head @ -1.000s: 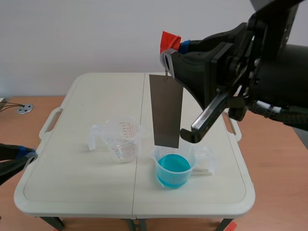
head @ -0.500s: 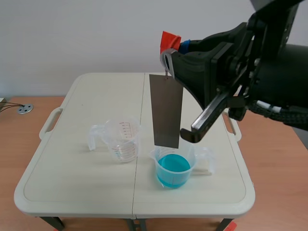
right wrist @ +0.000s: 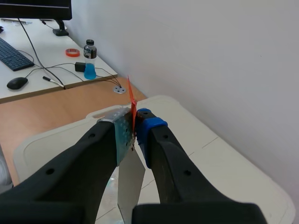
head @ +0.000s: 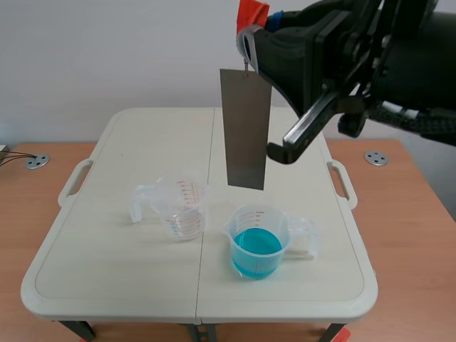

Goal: Hold the metal plate by the orange handle, dip it into the blue solution, take it out and point at it, then put the plate back in the beaker on the left.
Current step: 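Put the plate into the left beaker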

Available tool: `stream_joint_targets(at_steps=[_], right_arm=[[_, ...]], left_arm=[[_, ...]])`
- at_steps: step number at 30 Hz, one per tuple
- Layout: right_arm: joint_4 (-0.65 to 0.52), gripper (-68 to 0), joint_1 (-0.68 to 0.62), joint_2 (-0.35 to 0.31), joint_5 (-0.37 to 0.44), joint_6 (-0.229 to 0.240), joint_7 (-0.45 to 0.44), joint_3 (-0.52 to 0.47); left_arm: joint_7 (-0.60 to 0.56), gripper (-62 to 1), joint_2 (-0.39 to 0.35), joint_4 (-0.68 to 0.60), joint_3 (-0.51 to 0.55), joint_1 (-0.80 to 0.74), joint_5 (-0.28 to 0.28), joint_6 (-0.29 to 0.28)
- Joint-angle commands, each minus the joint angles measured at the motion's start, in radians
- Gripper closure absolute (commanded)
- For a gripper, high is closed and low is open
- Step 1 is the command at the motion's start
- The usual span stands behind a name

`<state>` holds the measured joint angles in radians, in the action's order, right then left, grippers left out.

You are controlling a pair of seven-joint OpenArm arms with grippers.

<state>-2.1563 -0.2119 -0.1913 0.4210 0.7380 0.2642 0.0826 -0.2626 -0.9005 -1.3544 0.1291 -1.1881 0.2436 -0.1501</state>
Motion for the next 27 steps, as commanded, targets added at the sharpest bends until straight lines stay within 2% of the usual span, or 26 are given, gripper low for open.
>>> stream_joint_targets(at_steps=[1,7,14,20,27], right_arm=[[-0.023,-1.5,0.03,-0.002,0.018,0.003,-0.014,-0.003],[-0.001,-1.5,0.104,-0.002,0.018,-0.035,0.006,0.022],[0.069,-1.5,0.199,0.003,0.018,-0.047,0.026,0.094],[0.13,-1.5,0.288,0.004,0.021,-0.092,0.03,0.144],[0.209,-1.5,0.377,0.026,0.031,-0.095,0.052,0.174]], left_arm=[[-0.01,-2.7,0.005,0.0,-0.012,-0.008,0.005,-0.002],[-0.006,-2.7,0.005,0.02,-0.019,-0.009,0.005,-0.002],[-0.002,-2.7,0.005,0.02,-0.019,-0.009,0.002,-0.002],[-0.002,-2.7,0.005,0.02,-0.019,-0.009,-0.002,-0.002],[0.001,-2.7,0.005,0.02,-0.019,-0.009,-0.002,-0.002]])
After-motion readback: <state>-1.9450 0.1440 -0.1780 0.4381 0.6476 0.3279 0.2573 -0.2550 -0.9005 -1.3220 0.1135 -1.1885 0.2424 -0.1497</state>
